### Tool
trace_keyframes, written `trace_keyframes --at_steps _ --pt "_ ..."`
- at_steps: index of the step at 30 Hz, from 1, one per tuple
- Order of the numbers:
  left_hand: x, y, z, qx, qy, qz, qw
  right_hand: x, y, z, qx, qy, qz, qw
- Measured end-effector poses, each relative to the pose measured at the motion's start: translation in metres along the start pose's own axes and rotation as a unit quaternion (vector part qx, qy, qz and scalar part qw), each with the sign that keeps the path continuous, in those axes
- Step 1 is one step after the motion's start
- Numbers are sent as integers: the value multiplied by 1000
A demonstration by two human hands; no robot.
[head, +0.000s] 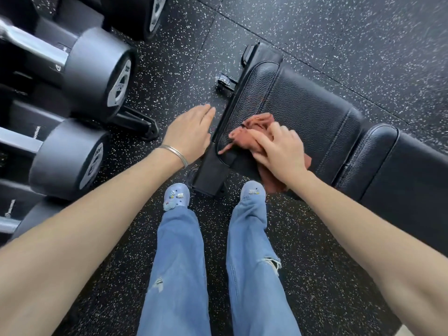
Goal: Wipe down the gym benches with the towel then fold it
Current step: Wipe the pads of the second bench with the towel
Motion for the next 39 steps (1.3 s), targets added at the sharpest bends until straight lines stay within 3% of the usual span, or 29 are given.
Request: trace_keyframes --at_steps 5,9,12,18,22,25,27,31,36,39 --pt "-21 -3 12 -1 -31 -31 999 -56 30 97 -79 -239 30 967" --pt "-34 -4 19 -6 -29 -58 998 -64 31 112 -80 -304 80 946" --pt "-31 -1 27 -1 -33 -54 998 -42 19 59 -116 -247 89 958" --pt "4 6 34 28 -114 -13 993 10 -15 -42 -94 -132 62 985" --pt "17 10 39 38 -121 24 992 31 -17 -37 -86 -107 62 988" --pt "22 14 41 15 -72 23 997 47 -12 -15 -90 -52 54 993" --pt "22 18 43 4 -62 24 998 59 -13 2 -53 18 6 998" --pt "15 28 48 4 -92 27 995 71 -16 11 2 49 -44 998" --pt "-4 35 56 24 -176 55 983 50 -23 -38 11 244 -89 966" --pt "-16 34 59 11 -208 46 977 -3 -21 -75 17 160 -42 986"
Point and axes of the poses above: each hand's wrist, its own z-axis towards the middle knuckle, its own y-axis out of the back of the hand, x = y × z, the point moved 2 cm from there along z, towards the middle knuckle, and after that the axes turned 3 degrees about z, right-handed, at the moved point
